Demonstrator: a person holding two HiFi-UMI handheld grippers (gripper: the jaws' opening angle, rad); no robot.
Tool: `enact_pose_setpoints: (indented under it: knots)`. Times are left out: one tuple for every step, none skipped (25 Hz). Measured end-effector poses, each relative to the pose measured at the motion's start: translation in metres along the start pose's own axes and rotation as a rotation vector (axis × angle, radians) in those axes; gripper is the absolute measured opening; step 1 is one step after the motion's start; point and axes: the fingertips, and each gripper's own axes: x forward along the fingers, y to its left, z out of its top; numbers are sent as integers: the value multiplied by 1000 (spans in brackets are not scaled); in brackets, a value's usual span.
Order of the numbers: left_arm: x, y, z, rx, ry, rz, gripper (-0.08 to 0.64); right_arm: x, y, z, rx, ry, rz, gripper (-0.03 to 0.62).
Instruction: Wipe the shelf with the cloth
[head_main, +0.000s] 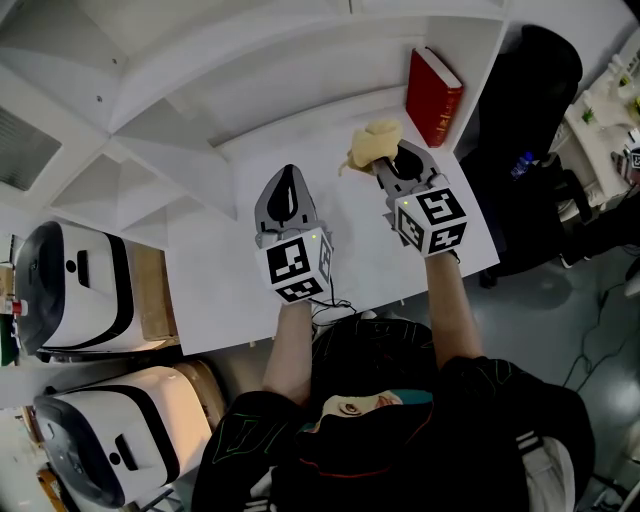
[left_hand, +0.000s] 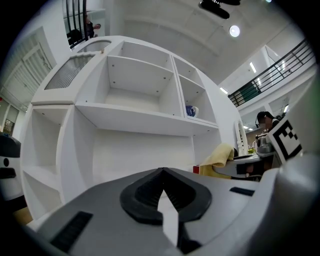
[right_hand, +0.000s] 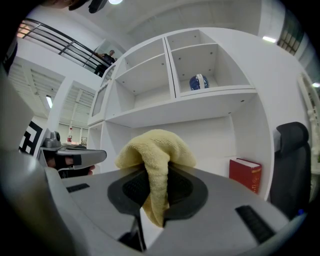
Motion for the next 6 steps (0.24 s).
enact_pose_setpoints:
  knots:
    - [0,0,0,-2,1,-2,0,0,0,0,-3,1,-2,55]
    - [0,-1,-1,-7,3,-4,0,0,0,-1,-6,3,-3,55]
    - [1,0,-2,-13,6,-4,0,1,0,-1,-10,4,-2,55]
    - [1,0,-4,-20,10,-4,0,2,0,-1,-12,5,-1,55]
    - [1,1,-6,-26,15,-3,0,2,1,-2,-14,6,2,55]
    - [1,2,-8,-33,21,-1,0,3,1,-2,-15,7,4,55]
